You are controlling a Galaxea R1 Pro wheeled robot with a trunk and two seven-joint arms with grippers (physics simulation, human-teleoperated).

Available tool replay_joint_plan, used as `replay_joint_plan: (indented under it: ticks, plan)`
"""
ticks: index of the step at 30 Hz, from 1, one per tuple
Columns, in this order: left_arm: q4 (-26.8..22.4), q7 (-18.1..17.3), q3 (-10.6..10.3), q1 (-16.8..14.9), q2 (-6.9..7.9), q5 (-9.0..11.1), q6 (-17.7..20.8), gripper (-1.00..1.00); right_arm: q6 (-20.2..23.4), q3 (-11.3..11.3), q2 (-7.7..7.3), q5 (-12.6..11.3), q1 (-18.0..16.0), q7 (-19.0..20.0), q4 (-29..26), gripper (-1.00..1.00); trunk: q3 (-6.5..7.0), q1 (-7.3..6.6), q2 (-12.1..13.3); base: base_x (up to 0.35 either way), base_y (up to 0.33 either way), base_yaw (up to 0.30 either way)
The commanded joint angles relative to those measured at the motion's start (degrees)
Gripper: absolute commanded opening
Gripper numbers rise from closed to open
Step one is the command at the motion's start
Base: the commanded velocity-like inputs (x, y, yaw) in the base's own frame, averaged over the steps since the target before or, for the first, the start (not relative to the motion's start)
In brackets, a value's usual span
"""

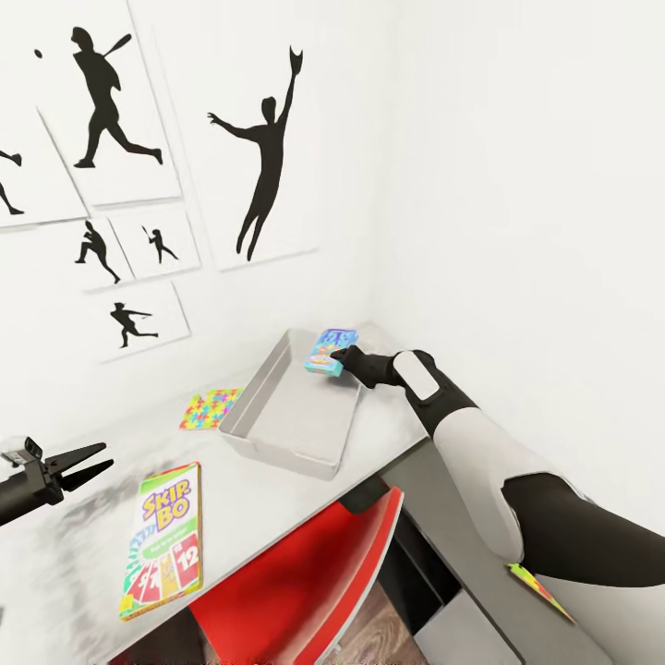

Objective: Put all the toys in the child's room - the three board games (two on the bed and one on the table), the two jigsaw puzzles on the table, and the tennis ball on the table - inside the toy box on the table in the child's room.

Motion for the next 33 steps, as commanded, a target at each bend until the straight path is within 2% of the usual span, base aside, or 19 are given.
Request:
replay_joint_plan:
  ticks: [1, 20, 22, 25, 27, 28, 33]
  plan:
    - [0.0, -0.3, 0.1, 0.0, 0.03, -0.1, 0.6, 1.0, 0.1, 0.2, -0.03, -0.4, 0.0, -0.3, -0.1, -1.0, -0.21, 0.03, -0.1, 0.0, 0.0, 0.0]
    - [0.0, -0.3, 0.3, 0.0, 0.4, 0.1, 0.5, 1.0, -0.4, 0.3, -0.04, 0.0, 0.0, -0.3, -0.1, -1.0, -1.97, 0.03, -0.1, 0.0, 0.0, 0.0]
    - [0.0, -0.3, 0.3, 0.0, 0.61, 1.3, 0.5, 1.0, -0.4, 0.3, -0.04, 0.0, 0.0, -0.3, -0.1, -1.0, -2.16, 0.03, -0.1, 0.0, 0.0, 0.0]
    - [0.0, -0.3, 0.2, 0.0, 1.13, 4.2, 0.5, 1.0, -0.4, 0.3, -0.04, 0.0, 0.0, -0.3, -0.1, -1.0, -2.44, 0.03, -0.1, 0.0, 0.0, 0.0]
    - [0.0, -0.3, 0.1, 0.1, 1.69, 7.2, 0.5, 1.0, -0.4, 0.3, -0.04, 0.0, 0.0, -0.3, -0.1, -1.0, -2.63, 0.03, -0.1, 0.0, 0.0, 0.0]
    - [0.0, -0.3, 0.0, 0.2, 1.87, 8.1, 0.4, 1.0, -0.4, 0.3, -0.04, 0.0, 0.0, -0.3, -0.1, -1.0, -2.72, 0.03, -0.1, 0.0, 0.0, 0.0]
    - [0.0, -0.3, -0.1, 0.2, 2.09, 9.4, 0.4, 1.0, -0.5, 0.3, -0.04, 0.0, 0.0, -0.3, -0.1, -1.0, -3.18, 0.03, -0.1, 0.0, 0.0, 0.0]
